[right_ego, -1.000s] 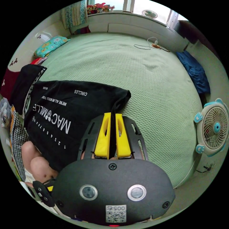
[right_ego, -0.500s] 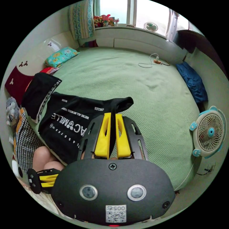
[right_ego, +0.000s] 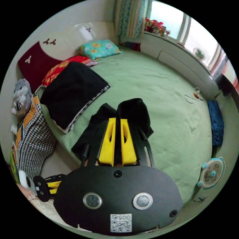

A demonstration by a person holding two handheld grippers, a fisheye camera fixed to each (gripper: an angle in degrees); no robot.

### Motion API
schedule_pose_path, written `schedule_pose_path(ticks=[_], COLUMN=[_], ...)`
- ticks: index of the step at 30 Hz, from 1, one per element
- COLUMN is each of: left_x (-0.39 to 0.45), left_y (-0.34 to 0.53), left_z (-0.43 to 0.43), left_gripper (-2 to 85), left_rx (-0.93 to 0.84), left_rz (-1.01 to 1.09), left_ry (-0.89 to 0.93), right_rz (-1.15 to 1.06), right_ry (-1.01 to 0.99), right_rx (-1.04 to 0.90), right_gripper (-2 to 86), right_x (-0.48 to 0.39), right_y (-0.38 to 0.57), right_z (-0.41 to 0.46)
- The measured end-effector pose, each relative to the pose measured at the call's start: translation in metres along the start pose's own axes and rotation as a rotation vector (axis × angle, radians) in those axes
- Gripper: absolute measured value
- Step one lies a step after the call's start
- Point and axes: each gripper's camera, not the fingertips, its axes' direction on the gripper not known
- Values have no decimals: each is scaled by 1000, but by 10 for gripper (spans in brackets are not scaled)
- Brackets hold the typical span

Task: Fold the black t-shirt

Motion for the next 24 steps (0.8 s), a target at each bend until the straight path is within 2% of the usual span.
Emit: schedule_pose_path(ticks=[3, 7, 12, 14, 16, 19, 24], left_x=[-51, -103, -133, -137, -138, -135, -140], left_y=[1, 12, 39, 43, 38, 20, 3], left_z=[11, 15, -6, -17, -33, -39, -27], left_gripper=[23, 36, 36, 36, 31, 21, 45], left_rx=[-91, -170, -214, -196, -131, -74, -95], left_rz=[-60, -76, -86, -83, -55, 3, 55], left_ry=[-36, 31, -79, -102, -105, -86, -49], right_rz=[30, 61, -75, -126, -141, -137, -155], right_ry=[18, 18, -99, -161, -180, -191, -188], right_rx=[-97, -189, -65, 77, 140, 97, -30], right_gripper=[-6, 17, 67, 70, 76, 76, 84], right_x=[-46, -83, -99, -93, -84, -79, -103], right_y=[-32, -49, -55, -49, -43, -32, -1], right_z=[64, 121, 89, 53, 32, 24, 54])
